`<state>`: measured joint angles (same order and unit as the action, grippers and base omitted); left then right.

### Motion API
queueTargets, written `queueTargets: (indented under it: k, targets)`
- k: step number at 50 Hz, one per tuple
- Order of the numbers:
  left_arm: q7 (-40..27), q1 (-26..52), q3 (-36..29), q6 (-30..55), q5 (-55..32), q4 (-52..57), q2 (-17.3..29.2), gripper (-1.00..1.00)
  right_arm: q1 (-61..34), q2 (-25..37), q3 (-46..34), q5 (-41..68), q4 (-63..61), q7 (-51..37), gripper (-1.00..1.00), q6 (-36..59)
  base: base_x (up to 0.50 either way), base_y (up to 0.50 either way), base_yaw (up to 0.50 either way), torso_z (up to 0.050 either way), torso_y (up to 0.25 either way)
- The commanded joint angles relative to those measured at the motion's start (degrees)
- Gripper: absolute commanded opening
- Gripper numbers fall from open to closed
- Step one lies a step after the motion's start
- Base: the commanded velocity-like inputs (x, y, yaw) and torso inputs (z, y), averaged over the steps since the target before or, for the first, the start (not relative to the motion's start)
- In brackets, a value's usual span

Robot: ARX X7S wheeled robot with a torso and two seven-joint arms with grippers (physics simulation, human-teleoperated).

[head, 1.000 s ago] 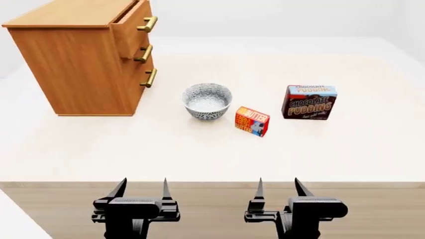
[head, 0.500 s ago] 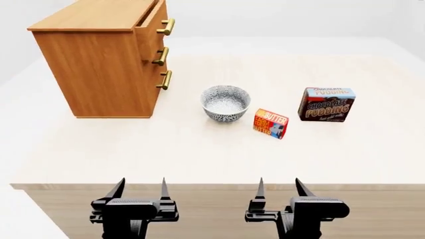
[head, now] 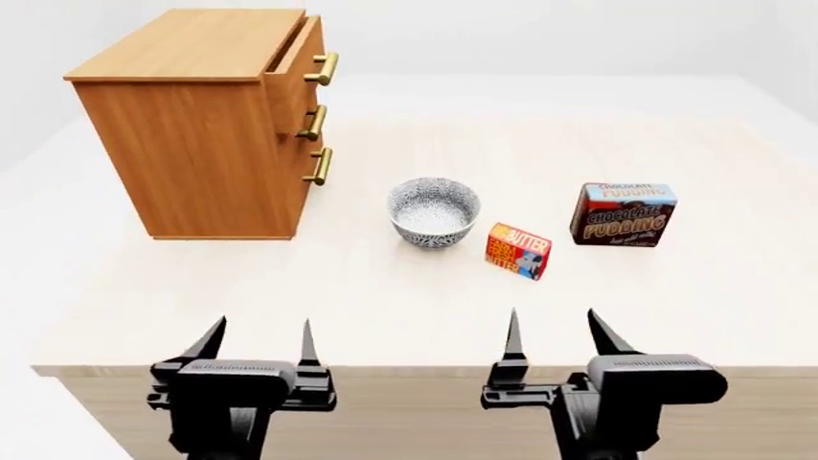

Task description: Put the butter at the back in the top drawer of the cabinet and close it.

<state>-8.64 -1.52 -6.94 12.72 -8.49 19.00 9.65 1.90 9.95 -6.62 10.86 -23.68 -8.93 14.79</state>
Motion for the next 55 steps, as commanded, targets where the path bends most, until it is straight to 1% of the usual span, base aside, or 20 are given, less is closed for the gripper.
queueTargets:
  k: [1, 9, 14, 20, 28, 36, 55]
  targets:
    - [-1.90, 1.73, 0.52, 12.76, -2.24, 12.80, 1.96, 1.00, -2.01, 2.27, -0.04, 3.31, -12.78, -1.20, 1.00, 11.81, 0.00, 0.00, 0.00, 0.050, 0.000]
    - [-3.22, 4.10, 1.20, 21.73, -4.51, 20.37, 2.93, 1.00, -3.73, 3.43, -0.22, 5.03, -19.74, -2.25, 1.00, 17.98, 0.00, 0.00, 0.00, 0.050, 0.000]
    - [-4.21, 3.68, 1.38, 22.59, -4.44, 23.66, 3.17, 1.00, -4.65, 3.61, -0.38, 5.43, -22.38, -3.20, 1.00, 20.32, 0.00, 0.00, 0.00, 0.045, 0.000]
    - [-5.15, 2.88, 1.79, 23.10, -4.59, 27.41, 3.44, 1.00, -4.82, 3.51, -0.04, 6.01, -23.61, -3.83, 1.00, 20.88, 0.00, 0.00, 0.00, 0.000, 0.000]
    - [-5.02, 2.09, 2.56, 22.18, -5.57, 28.55, 3.73, 1.00, -3.99, 3.59, -0.16, 6.00, -23.57, -3.76, 1.00, 18.83, 0.06, 0.00, 0.00, 0.000, 0.000]
    - [-4.93, 1.34, 2.56, 20.95, -5.78, 29.23, 4.16, 1.00, -3.28, 3.93, -0.62, 5.65, -23.65, -3.78, 1.00, 17.35, 0.48, 0.00, 0.00, 0.000, 0.000]
    - [-5.24, 0.93, 2.08, 20.91, -6.49, 29.98, 4.91, 1.00, -3.04, 4.48, -0.92, 5.95, -24.09, -4.56, 1.00, 17.03, 0.50, 0.00, 0.00, 0.000, 0.000]
